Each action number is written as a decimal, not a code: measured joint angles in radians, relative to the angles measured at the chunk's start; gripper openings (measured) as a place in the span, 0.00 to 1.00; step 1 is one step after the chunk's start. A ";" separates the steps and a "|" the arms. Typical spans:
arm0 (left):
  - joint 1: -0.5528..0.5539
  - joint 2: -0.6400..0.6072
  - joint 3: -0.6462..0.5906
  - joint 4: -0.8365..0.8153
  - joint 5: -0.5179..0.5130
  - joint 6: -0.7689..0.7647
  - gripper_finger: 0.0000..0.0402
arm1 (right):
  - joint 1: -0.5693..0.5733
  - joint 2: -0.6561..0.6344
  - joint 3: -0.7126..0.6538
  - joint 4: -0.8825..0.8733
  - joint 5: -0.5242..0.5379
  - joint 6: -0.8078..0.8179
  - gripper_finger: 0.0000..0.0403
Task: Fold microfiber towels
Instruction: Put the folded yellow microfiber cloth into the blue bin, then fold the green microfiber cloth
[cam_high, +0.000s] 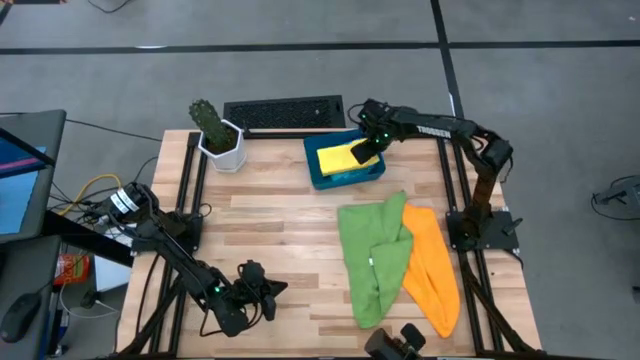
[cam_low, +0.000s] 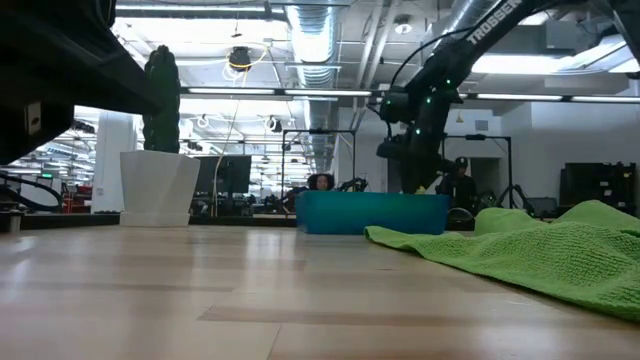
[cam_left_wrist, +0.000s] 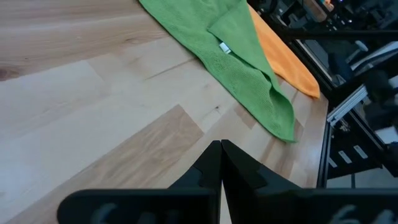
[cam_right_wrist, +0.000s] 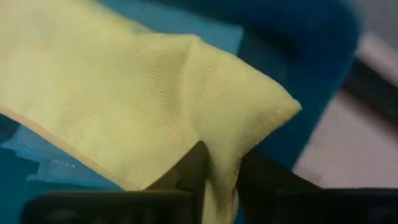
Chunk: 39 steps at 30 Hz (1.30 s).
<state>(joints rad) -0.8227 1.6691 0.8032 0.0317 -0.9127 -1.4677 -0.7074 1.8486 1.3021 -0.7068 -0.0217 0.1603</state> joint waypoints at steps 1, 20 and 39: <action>0.000 0.000 0.000 0.000 0.000 0.000 0.00 | 0.000 -0.008 0.006 0.000 0.016 -0.017 0.28; 0.023 -0.001 0.000 0.031 -0.092 -0.014 0.00 | 0.063 -0.336 0.135 -0.367 -0.052 -0.100 0.63; 0.639 0.000 0.000 0.462 0.826 0.787 0.40 | 0.803 -1.017 -0.589 -0.123 0.047 0.312 0.63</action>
<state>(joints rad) -0.1841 1.6688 0.8028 0.4933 -0.0864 -0.6810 0.0958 0.8316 0.7128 -0.8299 0.0257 0.4723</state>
